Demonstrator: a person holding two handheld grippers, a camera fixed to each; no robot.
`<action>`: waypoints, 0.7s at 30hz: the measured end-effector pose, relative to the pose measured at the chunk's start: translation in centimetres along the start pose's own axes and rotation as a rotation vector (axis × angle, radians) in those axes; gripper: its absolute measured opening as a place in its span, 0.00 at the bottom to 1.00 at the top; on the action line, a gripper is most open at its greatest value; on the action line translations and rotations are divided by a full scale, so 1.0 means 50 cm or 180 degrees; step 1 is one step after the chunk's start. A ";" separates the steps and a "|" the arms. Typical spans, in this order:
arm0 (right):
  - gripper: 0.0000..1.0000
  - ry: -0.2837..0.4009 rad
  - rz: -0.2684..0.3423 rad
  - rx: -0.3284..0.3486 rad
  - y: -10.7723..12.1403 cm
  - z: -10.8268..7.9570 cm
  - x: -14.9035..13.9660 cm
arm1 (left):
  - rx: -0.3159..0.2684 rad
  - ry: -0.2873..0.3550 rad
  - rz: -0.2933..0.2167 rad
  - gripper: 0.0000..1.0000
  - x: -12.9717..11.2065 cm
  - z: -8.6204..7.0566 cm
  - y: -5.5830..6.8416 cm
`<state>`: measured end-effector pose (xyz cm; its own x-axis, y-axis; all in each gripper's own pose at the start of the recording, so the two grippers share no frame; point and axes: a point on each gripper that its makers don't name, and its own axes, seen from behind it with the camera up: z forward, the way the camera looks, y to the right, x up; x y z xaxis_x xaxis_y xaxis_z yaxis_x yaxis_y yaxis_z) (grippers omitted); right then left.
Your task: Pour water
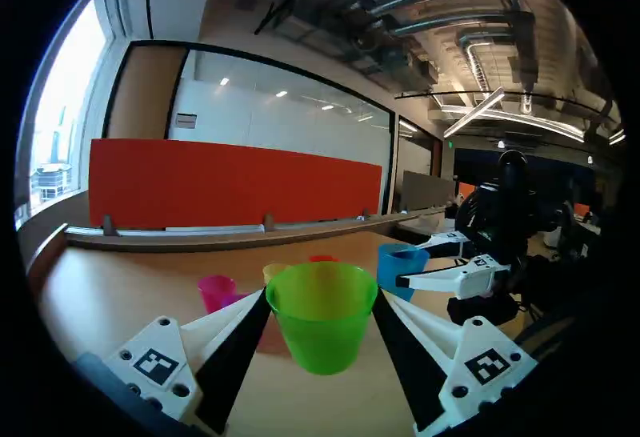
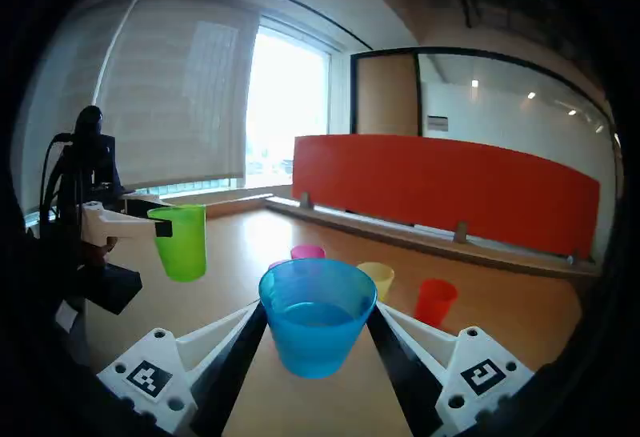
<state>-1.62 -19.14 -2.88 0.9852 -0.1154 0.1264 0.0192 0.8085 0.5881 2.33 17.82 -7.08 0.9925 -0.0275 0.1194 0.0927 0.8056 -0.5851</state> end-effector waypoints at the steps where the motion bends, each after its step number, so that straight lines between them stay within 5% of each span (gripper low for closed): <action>1: 0.89 0.0007 -0.0009 -0.0003 -0.001 -0.001 0.002 | -0.0004 0.0017 0.0011 0.89 0.003 0.001 0.002; 21: 0.89 0.0132 -0.0115 -0.0009 -0.008 -0.010 0.042 | -0.0099 -0.0068 0.0201 0.89 0.001 0.021 0.036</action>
<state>0.54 -19.41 -3.23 0.9901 -0.1204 0.0719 0.0552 0.8059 0.5895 2.47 19.89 -7.29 0.9945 0.0356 0.0983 0.0328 0.7866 -0.6166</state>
